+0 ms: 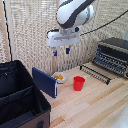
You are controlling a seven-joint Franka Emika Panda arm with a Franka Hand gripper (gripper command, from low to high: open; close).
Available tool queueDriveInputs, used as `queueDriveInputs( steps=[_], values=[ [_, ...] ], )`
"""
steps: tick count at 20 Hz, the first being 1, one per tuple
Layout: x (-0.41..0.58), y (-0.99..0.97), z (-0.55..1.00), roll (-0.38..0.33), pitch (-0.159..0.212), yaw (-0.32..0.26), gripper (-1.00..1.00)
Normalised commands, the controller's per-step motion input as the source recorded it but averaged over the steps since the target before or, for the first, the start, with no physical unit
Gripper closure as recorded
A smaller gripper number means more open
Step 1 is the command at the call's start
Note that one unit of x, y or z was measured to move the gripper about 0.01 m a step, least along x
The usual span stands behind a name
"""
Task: Gently stretch your hand towards the oven tray's handle, obtaining a firm grip, and draw it cautiously out of the oven. Transition your grip to the hot dog bowl, gingerly seizing the edge, and elevate it from the surface. Hover the bowl over the tray, delicately lower it, and temper your grip, establishing the bowl's equilibrium.
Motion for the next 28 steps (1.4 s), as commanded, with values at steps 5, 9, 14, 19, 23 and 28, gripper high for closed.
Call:
queueDriveInputs(
  steps=[5,9,14,19,23,28],
  values=[
    [0.064,-0.11,0.0,-0.362,0.018,0.082,-1.0],
    [0.012,-0.18,0.0,-0.367,0.0,0.088,-1.0],
    [0.03,-0.21,0.0,-0.341,-0.021,0.096,-1.0],
    [0.064,-0.23,0.0,-0.278,-0.071,0.132,-1.0],
    [0.073,-0.2,0.0,-0.279,-0.07,0.137,-1.0],
    [0.068,-0.12,0.0,-0.312,-0.032,0.145,-1.0]
  ],
)
